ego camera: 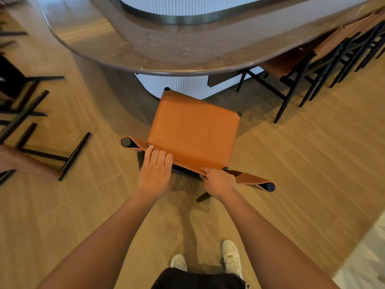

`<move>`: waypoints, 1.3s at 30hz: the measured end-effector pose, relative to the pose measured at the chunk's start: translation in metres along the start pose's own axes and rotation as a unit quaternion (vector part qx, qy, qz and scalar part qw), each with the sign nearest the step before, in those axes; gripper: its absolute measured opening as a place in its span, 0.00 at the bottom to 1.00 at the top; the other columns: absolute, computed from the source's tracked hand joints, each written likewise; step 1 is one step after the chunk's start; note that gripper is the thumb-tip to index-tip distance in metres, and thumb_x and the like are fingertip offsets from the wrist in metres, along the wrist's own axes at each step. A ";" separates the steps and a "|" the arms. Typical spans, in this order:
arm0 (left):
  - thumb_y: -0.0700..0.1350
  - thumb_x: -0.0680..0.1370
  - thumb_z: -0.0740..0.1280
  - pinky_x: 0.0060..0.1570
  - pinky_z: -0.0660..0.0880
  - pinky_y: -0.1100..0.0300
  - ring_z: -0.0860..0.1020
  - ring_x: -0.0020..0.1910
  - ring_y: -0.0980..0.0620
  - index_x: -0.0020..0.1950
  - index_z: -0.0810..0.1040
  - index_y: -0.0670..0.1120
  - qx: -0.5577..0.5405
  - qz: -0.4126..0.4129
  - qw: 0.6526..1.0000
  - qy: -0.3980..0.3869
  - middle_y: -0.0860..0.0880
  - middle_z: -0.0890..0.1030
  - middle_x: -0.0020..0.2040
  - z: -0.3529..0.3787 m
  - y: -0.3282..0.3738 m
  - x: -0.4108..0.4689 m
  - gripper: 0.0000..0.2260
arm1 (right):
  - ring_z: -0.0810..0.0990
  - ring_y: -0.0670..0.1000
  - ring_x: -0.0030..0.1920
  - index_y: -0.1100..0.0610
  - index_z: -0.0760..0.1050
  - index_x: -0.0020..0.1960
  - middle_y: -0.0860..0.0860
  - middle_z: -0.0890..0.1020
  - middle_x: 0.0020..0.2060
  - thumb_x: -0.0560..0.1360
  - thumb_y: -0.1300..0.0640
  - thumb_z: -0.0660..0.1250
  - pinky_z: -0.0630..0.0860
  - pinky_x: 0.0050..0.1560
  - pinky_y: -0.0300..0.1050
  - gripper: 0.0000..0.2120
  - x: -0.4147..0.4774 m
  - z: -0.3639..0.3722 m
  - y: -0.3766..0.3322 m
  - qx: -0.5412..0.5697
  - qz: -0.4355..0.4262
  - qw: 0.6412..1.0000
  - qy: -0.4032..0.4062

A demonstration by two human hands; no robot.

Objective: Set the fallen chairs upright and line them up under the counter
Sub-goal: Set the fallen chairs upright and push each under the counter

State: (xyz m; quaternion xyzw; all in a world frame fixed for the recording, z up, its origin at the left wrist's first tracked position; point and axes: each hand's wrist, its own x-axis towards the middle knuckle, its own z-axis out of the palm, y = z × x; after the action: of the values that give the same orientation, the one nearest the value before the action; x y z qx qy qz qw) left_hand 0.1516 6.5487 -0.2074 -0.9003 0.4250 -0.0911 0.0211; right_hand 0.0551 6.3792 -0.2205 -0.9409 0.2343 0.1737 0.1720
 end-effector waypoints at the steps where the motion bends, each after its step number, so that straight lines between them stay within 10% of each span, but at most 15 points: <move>1: 0.44 0.67 0.63 0.68 0.63 0.41 0.75 0.49 0.38 0.53 0.75 0.38 0.006 -0.012 1.000 -0.004 0.41 0.75 0.46 0.001 -0.003 -0.003 0.17 | 0.80 0.56 0.49 0.47 0.73 0.64 0.50 0.82 0.51 0.82 0.48 0.53 0.71 0.37 0.46 0.15 0.002 0.001 -0.005 -0.003 -0.008 1.000 0.000; 16: 0.39 0.55 0.72 0.63 0.65 0.35 0.75 0.52 0.35 0.47 0.74 0.36 -0.019 -0.116 0.993 -0.018 0.38 0.75 0.47 0.021 -0.034 -0.005 0.23 | 0.77 0.55 0.43 0.47 0.75 0.57 0.50 0.81 0.45 0.82 0.49 0.53 0.67 0.36 0.46 0.12 0.033 -0.003 -0.044 -0.046 -0.059 0.997 -0.014; 26: 0.50 0.70 0.63 0.70 0.39 0.43 0.60 0.68 0.39 0.70 0.61 0.39 0.030 -0.112 0.986 -0.119 0.41 0.63 0.67 0.031 -0.058 -0.003 0.31 | 0.78 0.55 0.40 0.50 0.74 0.54 0.50 0.80 0.41 0.82 0.49 0.54 0.69 0.37 0.47 0.11 0.047 -0.004 -0.061 -0.093 -0.093 0.991 0.019; 39: 0.49 0.73 0.63 0.71 0.42 0.42 0.51 0.70 0.40 0.72 0.52 0.43 0.000 -0.160 0.967 -0.199 0.43 0.53 0.68 0.041 -0.101 -0.004 0.32 | 0.78 0.56 0.45 0.52 0.74 0.54 0.52 0.80 0.45 0.82 0.51 0.53 0.74 0.43 0.49 0.11 0.074 -0.009 -0.105 -0.126 -0.140 0.982 -0.019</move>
State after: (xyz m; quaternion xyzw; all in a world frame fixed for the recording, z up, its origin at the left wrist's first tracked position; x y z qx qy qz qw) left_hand 0.2334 6.6148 -0.2364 -0.9566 0.2628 0.0881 0.0902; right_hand 0.1708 6.4345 -0.2171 -0.9752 0.0732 0.1934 0.0791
